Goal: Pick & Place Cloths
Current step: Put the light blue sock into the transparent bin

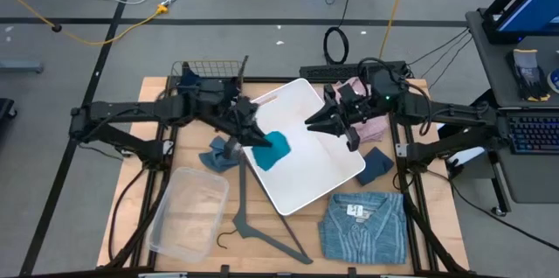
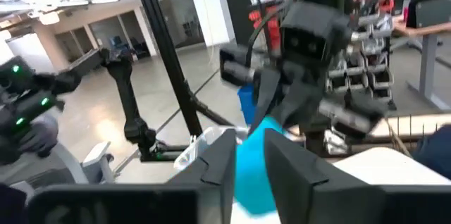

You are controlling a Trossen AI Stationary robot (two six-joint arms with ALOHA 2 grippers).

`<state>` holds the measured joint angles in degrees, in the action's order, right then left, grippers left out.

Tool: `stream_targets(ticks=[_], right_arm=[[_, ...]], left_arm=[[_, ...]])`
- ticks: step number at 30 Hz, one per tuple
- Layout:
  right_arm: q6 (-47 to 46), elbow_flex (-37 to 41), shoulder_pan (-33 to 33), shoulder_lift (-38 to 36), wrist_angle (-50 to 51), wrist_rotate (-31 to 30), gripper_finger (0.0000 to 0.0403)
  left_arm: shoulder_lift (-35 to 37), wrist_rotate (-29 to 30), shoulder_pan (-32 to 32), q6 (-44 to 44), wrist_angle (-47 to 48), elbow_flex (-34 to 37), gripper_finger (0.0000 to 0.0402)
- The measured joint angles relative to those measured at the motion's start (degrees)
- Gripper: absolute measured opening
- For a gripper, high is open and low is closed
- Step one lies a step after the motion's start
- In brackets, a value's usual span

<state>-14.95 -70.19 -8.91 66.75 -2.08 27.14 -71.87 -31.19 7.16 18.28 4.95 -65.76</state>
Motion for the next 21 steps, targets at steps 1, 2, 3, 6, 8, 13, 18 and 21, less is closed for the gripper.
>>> stream_targets(ticks=[1,2,3,6,8,13,18,21], right_arm=[[0.0,0.0,0.0,-0.5,1.1,0.0,0.0090],[0.0,0.0,0.0,-1.0,2.3,0.0,0.0100],[0.0,0.0,0.0,-1.5,2.8,0.0,0.0109],[0.7,0.0,0.0,-2.7,5.3,0.0,0.0128],[1.1,0.0,0.0,-3.4,5.9,0.0,0.0135],[1.8,0.0,0.0,-4.5,6.6,-0.1,0.0137],[2.4,0.0,0.0,-4.6,7.1,-0.1,0.0133],[2.4,0.0,0.0,-4.6,7.1,-0.1,0.0134]], left_arm=[[1.1,1.0,0.0,0.6,2.0,0.0,0.0002],[2.4,1.9,-0.1,1.3,3.9,0.0,0.0002],[3.8,2.9,-0.3,2.0,6.6,0.0,0.0002],[7.3,6.8,-1.6,4.9,13.0,0.0,0.0002],[10.2,9.6,-2.7,7.3,18.4,0.0,0.0001],[14.9,16.4,-5.9,15.5,28.1,0.0,0.0001],[16.8,18.5,-9.5,25.2,35.6,0.0,0.0001],[16.9,16.7,-12.3,32.4,40.3,0.0,0.0001]])
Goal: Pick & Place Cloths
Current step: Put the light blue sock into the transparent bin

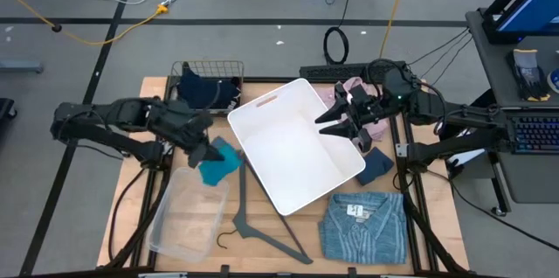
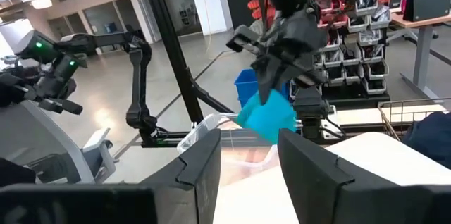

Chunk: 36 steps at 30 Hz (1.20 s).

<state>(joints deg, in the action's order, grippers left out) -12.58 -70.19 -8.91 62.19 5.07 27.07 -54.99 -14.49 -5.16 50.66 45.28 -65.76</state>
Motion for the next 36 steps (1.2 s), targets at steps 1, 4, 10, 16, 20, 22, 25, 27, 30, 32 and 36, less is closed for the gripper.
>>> stream_targets(ticks=[1,4,10,16,20,22,25,27,30,32,36], right_arm=[[0.0,0.0,0.0,0.0,0.0,0.0,0.0134],[0.7,0.0,0.0,0.0,0.1,0.0,0.0134],[4.8,0.0,0.0,0.0,1.3,0.0,0.0131],[6.7,0.0,-0.1,0.0,1.7,0.0,0.0130],[7.7,0.0,-0.1,0.0,1.8,-0.3,0.0130],[7.8,0.0,-0.1,0.0,1.8,-1.3,0.0130],[7.8,0.0,-0.2,0.0,1.8,-1.9,0.0129],[7.8,0.0,-0.5,0.0,1.8,-1.8,0.0128],[7.8,0.0,-0.9,0.0,1.8,-1.7,0.0128],[7.8,0.0,-1.3,0.0,1.8,-1.7,0.0128],[7.4,0.0,-1.7,0.0,1.9,-1.5,0.0128]], left_arm=[[0.0,-0.9,-1.1,2.4,1.0,0.0,0.0001],[0.0,-2.8,-4.5,9.3,4.2,0.0,0.0001],[-0.2,-1.7,-11.8,21.4,10.4,0.0,0.0000],[-2.8,-0.5,-18.1,31.6,18.4,0.0,0.0000],[-5.8,-0.6,-21.2,34.8,22.0,0.0,0.0000],[-7.8,-0.1,-22.3,35.7,22.6,0.0,0.0000],[-11.1,1.3,-23.6,35.9,22.6,0.0,0.0000],[-13.4,1.5,-24.3,35.1,22.7,0.0,0.0000],[-16.3,1.5,-25.0,33.6,22.7,0.0,0.0000],[-17.8,1.6,-25.4,33.0,22.7,0.0,0.0000],[-20.1,3.9,-27.0,33.0,23.1,0.0,0.0000]])
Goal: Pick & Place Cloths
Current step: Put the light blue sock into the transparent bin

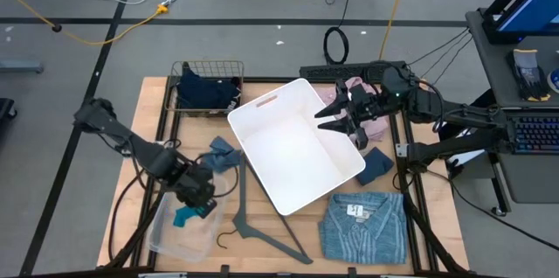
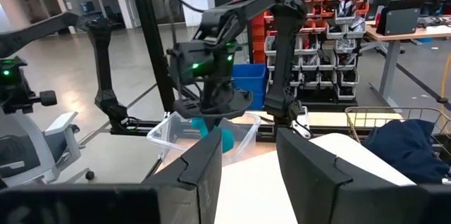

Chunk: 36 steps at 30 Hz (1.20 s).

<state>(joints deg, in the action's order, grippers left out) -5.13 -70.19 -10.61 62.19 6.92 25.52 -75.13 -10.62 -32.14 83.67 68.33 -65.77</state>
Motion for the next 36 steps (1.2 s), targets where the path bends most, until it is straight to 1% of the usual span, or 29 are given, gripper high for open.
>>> stream_targets(ticks=[7,15,17,24,27,30,36], right_arm=[[-0.1,0.0,0.0,0.0,0.3,0.1,0.0126],[-0.1,0.0,0.0,0.0,1.3,0.1,0.0126],[-0.1,0.0,0.0,0.0,1.6,0.1,0.0126],[-0.2,0.0,0.0,0.0,1.6,0.1,0.0126],[-0.2,0.0,0.0,0.0,1.5,0.1,0.0126],[-0.2,0.0,0.1,0.0,1.5,0.1,0.0126],[-0.7,0.0,0.1,0.0,1.5,0.3,0.0126]], left_arm=[[-1.4,8.7,-3.8,2.9,0.7,0.0,0.0000],[-3.1,9.3,-6.6,11.1,1.5,0.1,0.0000],[-4.4,9.3,-6.7,11.9,0.8,0.1,0.0000],[-8.2,9.1,-6.7,11.3,0.4,0.1,0.0000],[-8.6,9.3,-6.7,10.7,0.6,0.1,0.0000],[-8.6,10.8,-6.9,10.4,0.7,0.1,0.0001],[-8.5,11.2,-8.1,4.0,3.7,0.1,0.0001]])
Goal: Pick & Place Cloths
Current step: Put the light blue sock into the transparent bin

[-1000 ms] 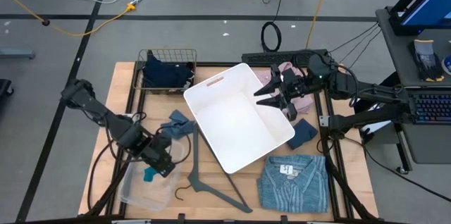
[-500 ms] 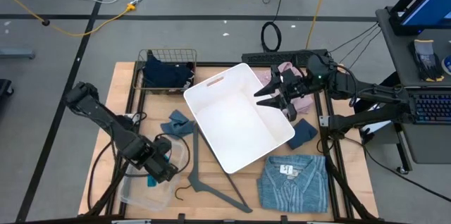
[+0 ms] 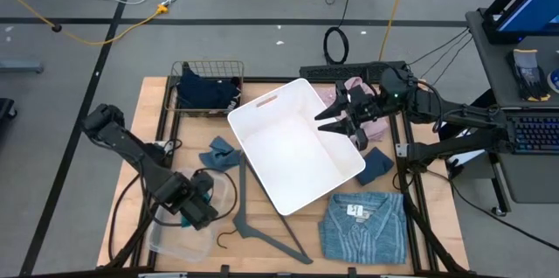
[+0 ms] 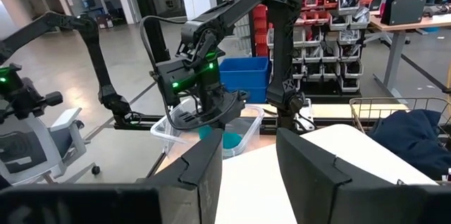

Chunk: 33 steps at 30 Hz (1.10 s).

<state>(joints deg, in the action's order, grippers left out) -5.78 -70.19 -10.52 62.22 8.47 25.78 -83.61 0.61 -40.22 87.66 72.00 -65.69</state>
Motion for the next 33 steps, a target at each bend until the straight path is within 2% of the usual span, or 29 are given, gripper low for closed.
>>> stream_targets(ticks=[5,13,19,23,33], right_arm=[[-1.2,0.0,0.0,0.0,0.0,0.0,0.0126],[-1.2,0.0,0.0,0.0,0.0,0.0,0.0126],[-1.2,0.0,0.0,0.0,0.0,-0.1,0.0126],[-1.2,0.0,0.0,0.0,0.0,-0.1,0.0126],[-1.2,0.0,0.0,0.0,0.0,-0.2,0.0126]], left_arm=[[0.0,1.5,-1.5,-7.9,2.8,0.0,0.0001],[-0.4,4.6,-2.8,-21.5,-0.7,0.1,0.0001],[-0.4,4.9,-4.2,-23.0,-5.6,2.9,0.0001],[-0.4,5.1,-4.3,-23.1,-5.4,3.1,0.0005],[-0.4,5.5,-4.6,-23.2,-6.1,3.2,0.0047]])
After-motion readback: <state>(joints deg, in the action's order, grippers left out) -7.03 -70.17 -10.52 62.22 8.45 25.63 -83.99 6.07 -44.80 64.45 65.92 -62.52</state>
